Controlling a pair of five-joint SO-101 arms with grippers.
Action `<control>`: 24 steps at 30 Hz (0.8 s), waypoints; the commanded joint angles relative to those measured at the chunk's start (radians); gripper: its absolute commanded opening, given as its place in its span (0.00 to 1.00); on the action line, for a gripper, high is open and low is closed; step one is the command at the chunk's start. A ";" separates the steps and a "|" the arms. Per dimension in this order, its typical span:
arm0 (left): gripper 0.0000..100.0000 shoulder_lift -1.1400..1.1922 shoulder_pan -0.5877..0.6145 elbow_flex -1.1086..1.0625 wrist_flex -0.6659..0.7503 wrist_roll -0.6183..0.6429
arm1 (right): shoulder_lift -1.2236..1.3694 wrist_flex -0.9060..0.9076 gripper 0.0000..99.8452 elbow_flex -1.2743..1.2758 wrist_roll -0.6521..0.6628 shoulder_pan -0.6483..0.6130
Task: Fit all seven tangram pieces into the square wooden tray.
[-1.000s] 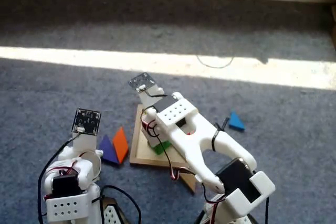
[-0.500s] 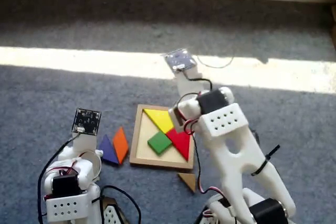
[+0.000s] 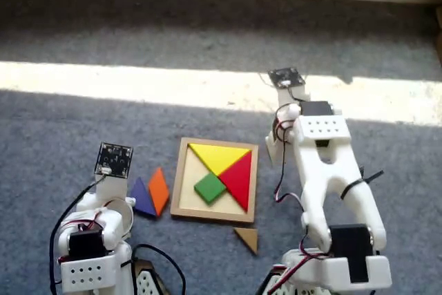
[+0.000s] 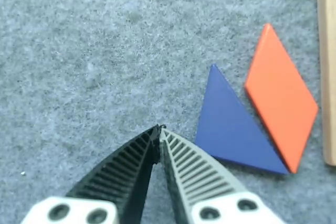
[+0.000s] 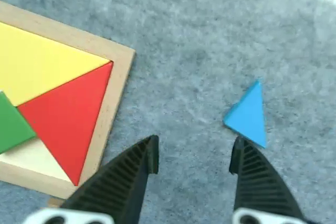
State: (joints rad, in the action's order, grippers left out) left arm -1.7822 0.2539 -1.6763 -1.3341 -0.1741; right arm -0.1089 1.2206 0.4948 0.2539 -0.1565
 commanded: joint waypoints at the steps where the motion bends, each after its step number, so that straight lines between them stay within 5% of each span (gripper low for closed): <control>1: 0.03 -0.028 0.012 -0.019 -0.008 0.006 | 0.062 -0.047 0.22 -0.038 0.021 0.056; 19: 0.03 -0.028 0.012 -0.019 -0.008 0.006 | 0.124 -0.027 0.22 -0.148 0.086 0.120; 24: 0.03 -0.028 0.012 -0.019 -0.008 0.006 | 0.124 -0.033 0.23 -0.148 0.227 0.119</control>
State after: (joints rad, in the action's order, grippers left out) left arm -1.7822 0.2539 -1.6763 -1.3341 -0.1741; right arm 0.0568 1.1838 0.3951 0.4166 -0.0491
